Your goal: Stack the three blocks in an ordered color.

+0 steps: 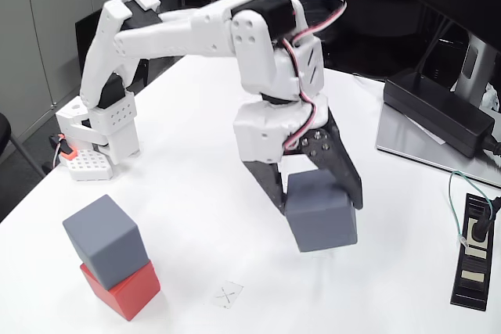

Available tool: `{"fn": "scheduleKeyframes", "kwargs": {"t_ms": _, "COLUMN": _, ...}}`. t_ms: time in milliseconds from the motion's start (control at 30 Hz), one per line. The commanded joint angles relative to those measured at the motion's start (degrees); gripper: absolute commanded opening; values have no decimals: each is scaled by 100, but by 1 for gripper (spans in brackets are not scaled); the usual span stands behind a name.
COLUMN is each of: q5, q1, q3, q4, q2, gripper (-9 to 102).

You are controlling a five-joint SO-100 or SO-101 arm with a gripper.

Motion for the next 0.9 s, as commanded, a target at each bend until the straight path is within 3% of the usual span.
{"fn": "scheduleKeyframes", "kwargs": {"t_ms": 0, "q5": -237, "q1": 229, "q3": -44, "q4": 44, "q2": 747, "gripper": 9}}
{"fn": "scheduleKeyframes", "kwargs": {"t_ms": 400, "q5": -1600, "q1": 1661, "q3": -35, "q4": 44, "q2": 2399, "gripper": 8}}
{"fn": "scheduleKeyframes", "kwargs": {"t_ms": 667, "q5": -3779, "q1": 2558, "q3": 62, "q4": 44, "q2": 3516, "gripper": 8}}
{"fn": "scheduleKeyframes", "kwargs": {"t_ms": 867, "q5": -5344, "q1": 3217, "q3": 1187, "q4": 44, "q2": 4526, "gripper": 8}}
